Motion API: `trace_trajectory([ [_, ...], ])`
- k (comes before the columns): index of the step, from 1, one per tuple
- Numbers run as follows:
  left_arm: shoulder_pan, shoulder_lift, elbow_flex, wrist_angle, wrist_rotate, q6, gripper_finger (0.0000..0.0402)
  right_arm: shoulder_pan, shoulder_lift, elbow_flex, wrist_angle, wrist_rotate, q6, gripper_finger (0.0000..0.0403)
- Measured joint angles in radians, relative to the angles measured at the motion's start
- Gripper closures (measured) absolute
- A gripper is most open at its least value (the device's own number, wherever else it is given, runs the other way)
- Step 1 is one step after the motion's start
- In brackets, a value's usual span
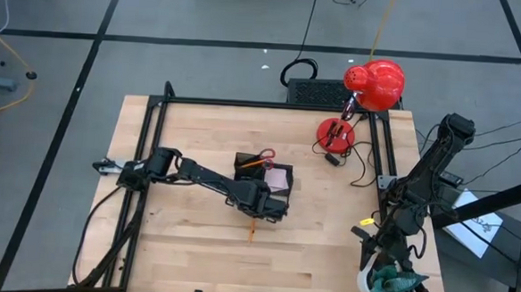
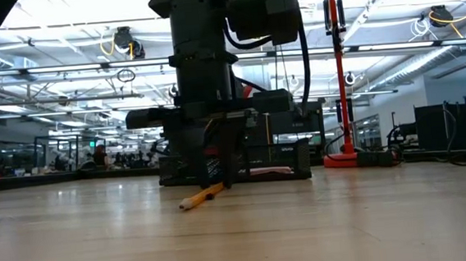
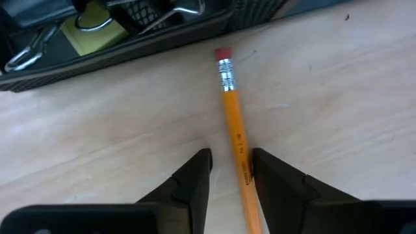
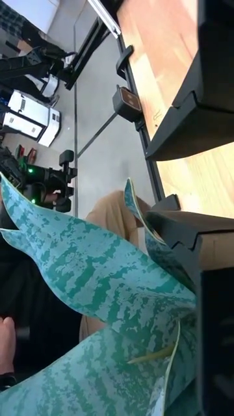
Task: Pick and place office supplies into organizer
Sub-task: Put the pencil into the desk organizer
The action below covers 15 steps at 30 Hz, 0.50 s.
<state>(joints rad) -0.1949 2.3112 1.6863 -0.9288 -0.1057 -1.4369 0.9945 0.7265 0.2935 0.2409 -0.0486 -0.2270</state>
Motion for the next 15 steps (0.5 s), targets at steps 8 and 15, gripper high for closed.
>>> trace_trajectory([
  [8, -0.016, 0.000, -0.002, 0.010, -0.012, 0.037, 0.0292, 0.000, 0.000, 0.000, 0.000, 0.000, 0.006, 0.0275],
  [15, -0.023, 0.014, 0.043, -0.006, -0.012, 0.076, 0.0381, 0.000, 0.000, 0.000, 0.002, 0.000, 0.024, 0.0275],
])
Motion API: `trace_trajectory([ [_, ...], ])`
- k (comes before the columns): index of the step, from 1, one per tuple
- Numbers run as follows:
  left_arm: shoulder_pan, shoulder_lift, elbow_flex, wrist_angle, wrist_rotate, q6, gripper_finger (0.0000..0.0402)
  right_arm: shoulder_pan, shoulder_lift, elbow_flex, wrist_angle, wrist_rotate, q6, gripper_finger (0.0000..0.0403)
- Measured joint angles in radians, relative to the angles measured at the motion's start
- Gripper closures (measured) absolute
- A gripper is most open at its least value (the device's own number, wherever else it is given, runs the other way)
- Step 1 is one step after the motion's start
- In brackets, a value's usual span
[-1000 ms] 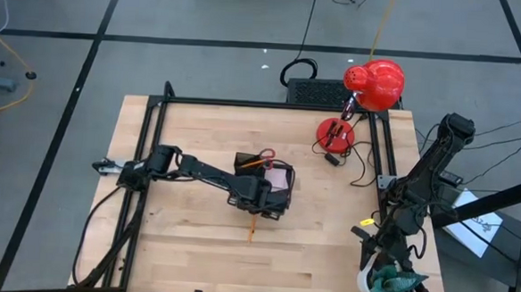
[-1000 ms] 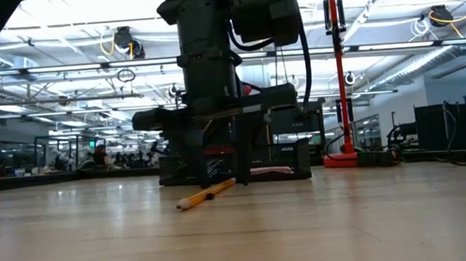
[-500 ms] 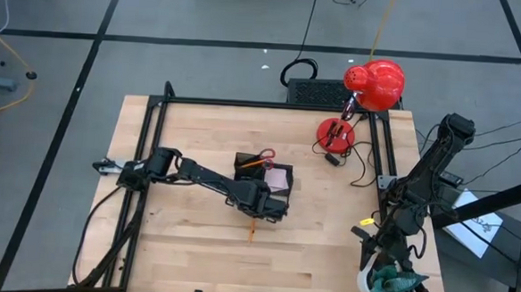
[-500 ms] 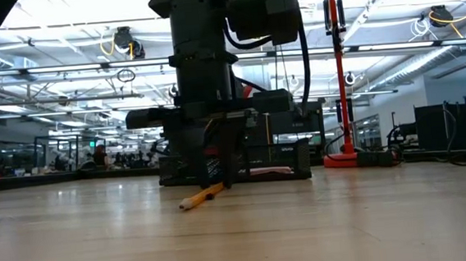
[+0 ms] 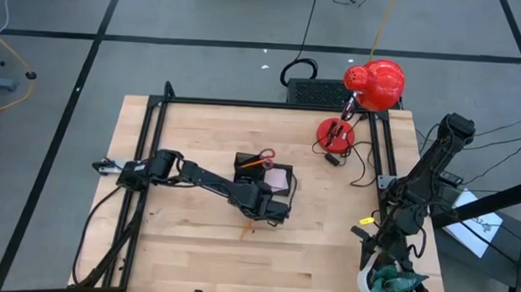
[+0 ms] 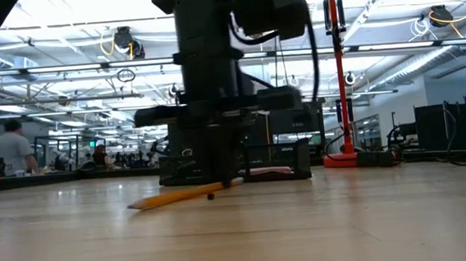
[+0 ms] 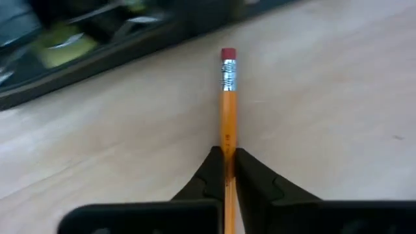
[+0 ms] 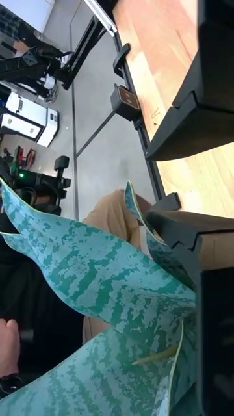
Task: Pick and place office supplies into organizer
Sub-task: Put the pencil into the desk organizer
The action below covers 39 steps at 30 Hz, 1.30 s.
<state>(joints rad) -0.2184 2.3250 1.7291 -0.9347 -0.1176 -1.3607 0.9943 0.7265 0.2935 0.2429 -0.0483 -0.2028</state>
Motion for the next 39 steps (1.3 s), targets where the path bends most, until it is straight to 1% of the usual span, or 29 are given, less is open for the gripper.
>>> trace_trajectory([
  [2, 0.000, 0.005, 0.022, 0.027, 0.001, 0.021, 0.0392, 0.000, 0.000, 0.000, 0.003, 0.000, 0.000, 0.0275],
  [6, 0.000, 0.014, 0.063, 0.046, -0.010, 0.062, 0.0386, 0.000, 0.000, 0.000, 0.006, 0.000, 0.000, 0.0275],
  [10, -0.002, 0.019, 0.109, 0.065, -0.031, 0.114, 0.0395, 0.000, 0.000, 0.000, 0.006, 0.000, 0.000, 0.0275],
  [17, -0.022, 0.034, 0.196, 0.103, -0.120, 0.212, 0.0395, 0.000, 0.000, 0.000, 0.006, 0.000, 0.000, 0.0275],
  [26, -0.041, 0.029, 0.283, 0.077, -0.225, 0.306, 0.0396, 0.000, 0.000, 0.000, 0.006, 0.000, 0.007, 0.0275],
  [30, -0.046, 0.029, 0.324, 0.076, -0.261, 0.374, 0.0395, 0.000, 0.000, 0.000, 0.006, 0.000, 0.008, 0.0275],
  [33, -0.047, 0.028, 0.351, 0.074, -0.323, 0.451, 0.0390, 0.000, 0.000, 0.000, 0.006, 0.000, 0.008, 0.0275],
  [39, -0.048, 0.021, 0.419, 0.072, -0.521, 0.653, 0.0397, 0.000, 0.000, 0.000, 0.021, 0.000, 0.014, 0.0275],
])
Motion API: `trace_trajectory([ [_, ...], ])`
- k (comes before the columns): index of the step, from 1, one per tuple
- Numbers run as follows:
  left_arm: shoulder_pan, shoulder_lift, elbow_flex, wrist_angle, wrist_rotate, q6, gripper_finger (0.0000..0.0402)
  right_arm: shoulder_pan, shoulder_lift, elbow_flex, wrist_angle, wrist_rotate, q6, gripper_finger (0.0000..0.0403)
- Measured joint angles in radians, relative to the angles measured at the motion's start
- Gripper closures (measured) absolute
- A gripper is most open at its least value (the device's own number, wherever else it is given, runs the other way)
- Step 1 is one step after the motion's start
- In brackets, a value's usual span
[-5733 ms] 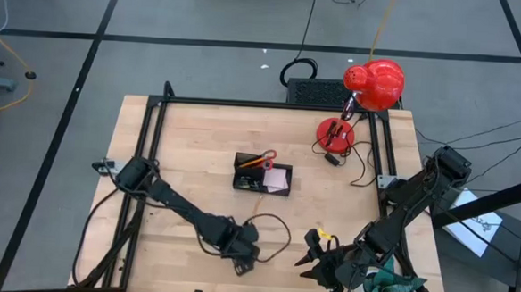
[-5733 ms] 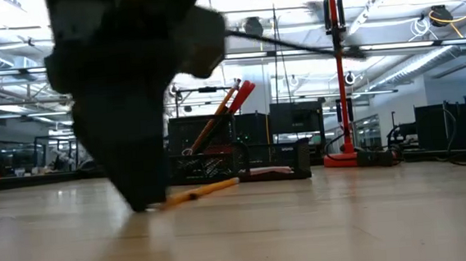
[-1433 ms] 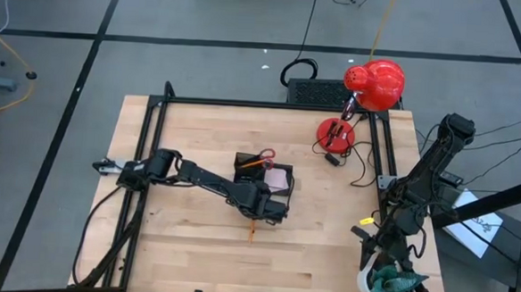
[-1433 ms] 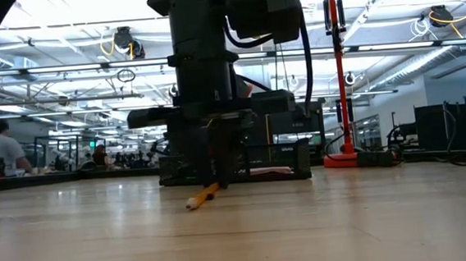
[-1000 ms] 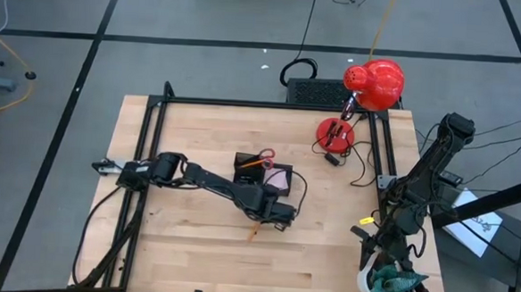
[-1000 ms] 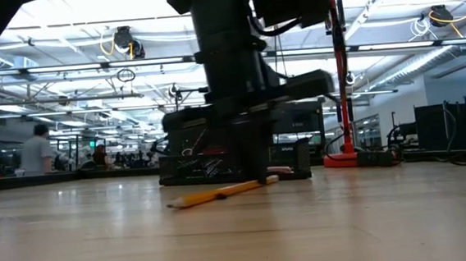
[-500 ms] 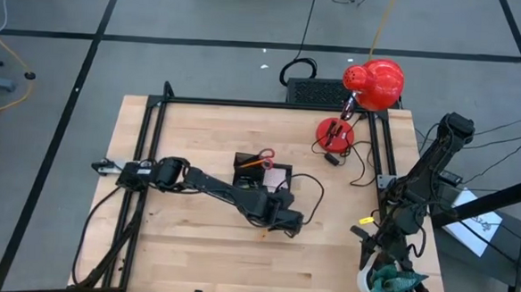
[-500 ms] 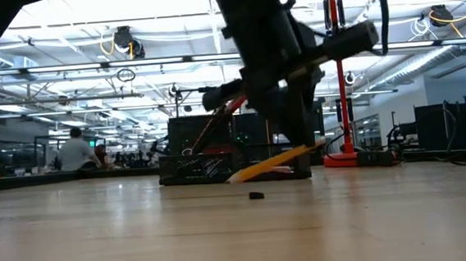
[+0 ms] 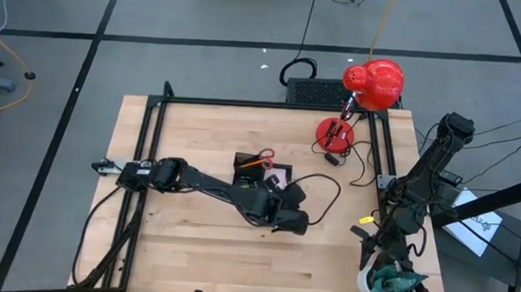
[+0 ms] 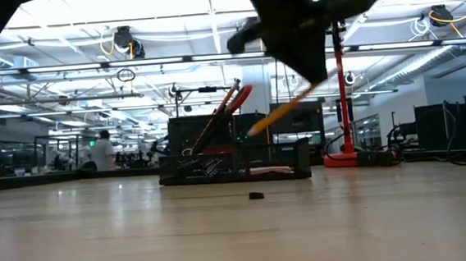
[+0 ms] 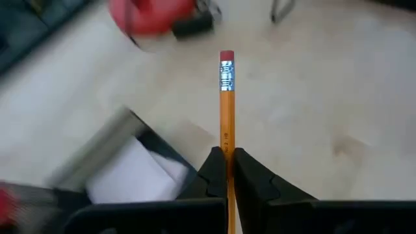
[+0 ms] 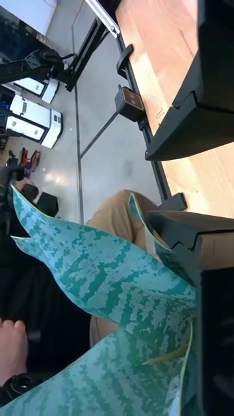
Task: Pick and place office supplies into organizer
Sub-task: Put the pencil into the desk organizer
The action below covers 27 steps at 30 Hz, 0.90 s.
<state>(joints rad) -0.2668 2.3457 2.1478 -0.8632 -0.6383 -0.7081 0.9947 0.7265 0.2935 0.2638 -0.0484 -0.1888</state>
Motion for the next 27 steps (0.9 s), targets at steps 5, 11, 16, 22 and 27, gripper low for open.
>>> trace_trajectory([
  [5, 0.003, -0.071, -0.003, -0.036, -0.164, 0.063, 0.0388, 0.000, 0.000, 0.000, 0.001, 0.000, 0.013, 0.0275],
  [11, -0.008, -0.163, -0.013, -0.038, -0.289, 0.171, 0.0397, 0.000, 0.000, 0.001, 0.000, 0.000, 0.020, 0.0275],
  [16, -0.018, -0.234, -0.013, -0.075, -0.442, 0.236, 0.0386, 0.000, 0.000, 0.001, 0.001, 0.000, 0.020, 0.0275],
  [22, 0.012, -0.279, -0.013, -0.224, -0.537, 0.133, 0.0397, 0.000, 0.000, 0.001, 0.011, 0.000, 0.020, 0.0275],
  [27, 0.039, -0.278, -0.068, -0.369, -0.591, -0.077, 0.0387, 0.000, 0.000, 0.001, 0.017, 0.010, 0.020, 0.0275],
])
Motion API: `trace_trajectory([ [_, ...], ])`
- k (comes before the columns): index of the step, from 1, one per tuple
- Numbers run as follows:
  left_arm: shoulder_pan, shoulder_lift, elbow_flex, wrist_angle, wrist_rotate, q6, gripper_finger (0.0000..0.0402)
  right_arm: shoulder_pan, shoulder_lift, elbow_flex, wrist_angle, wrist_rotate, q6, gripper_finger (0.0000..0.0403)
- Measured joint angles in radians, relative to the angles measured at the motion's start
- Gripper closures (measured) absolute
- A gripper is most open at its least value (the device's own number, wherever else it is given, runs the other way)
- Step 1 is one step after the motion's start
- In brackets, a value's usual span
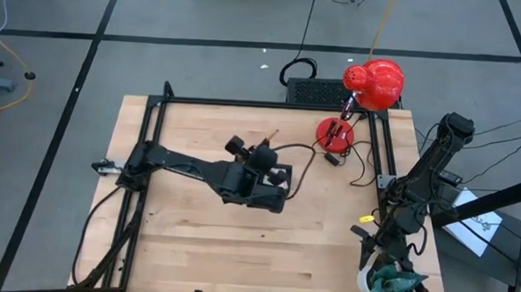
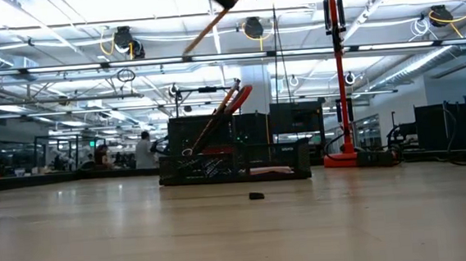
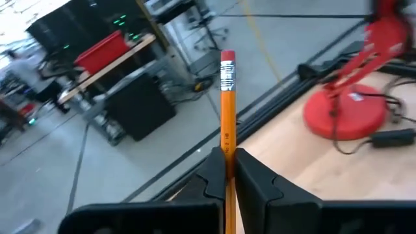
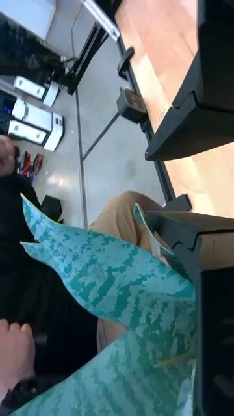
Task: Pick and place office supplies into organizer
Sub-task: Put the pencil into the desk organizer
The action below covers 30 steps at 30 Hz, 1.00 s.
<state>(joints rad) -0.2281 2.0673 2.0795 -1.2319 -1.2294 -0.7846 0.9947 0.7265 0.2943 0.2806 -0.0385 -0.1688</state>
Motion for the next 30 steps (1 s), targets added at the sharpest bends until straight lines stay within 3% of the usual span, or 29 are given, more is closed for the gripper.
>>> trace_trajectory([
  [6, 0.012, -0.069, -0.242, 0.111, -0.045, -0.160, 0.0397, 0.000, 0.000, 0.000, 0.000, 0.041, 0.000, 0.0275],
  [11, 0.015, -0.163, -0.441, 0.424, -0.019, 0.004, 0.0392, 0.000, 0.000, 0.000, 0.000, 0.042, -0.011, 0.0275],
  [21, 0.144, -0.374, -0.824, 1.160, 0.316, 0.550, 0.0393, 0.000, 0.000, 0.000, 0.000, 0.072, -0.046, 0.0275],
  [30, 0.232, -0.414, -1.074, 1.556, 0.536, 0.654, 0.0391, 0.000, 0.000, 0.000, -0.022, 0.095, -0.050, 0.0275],
])
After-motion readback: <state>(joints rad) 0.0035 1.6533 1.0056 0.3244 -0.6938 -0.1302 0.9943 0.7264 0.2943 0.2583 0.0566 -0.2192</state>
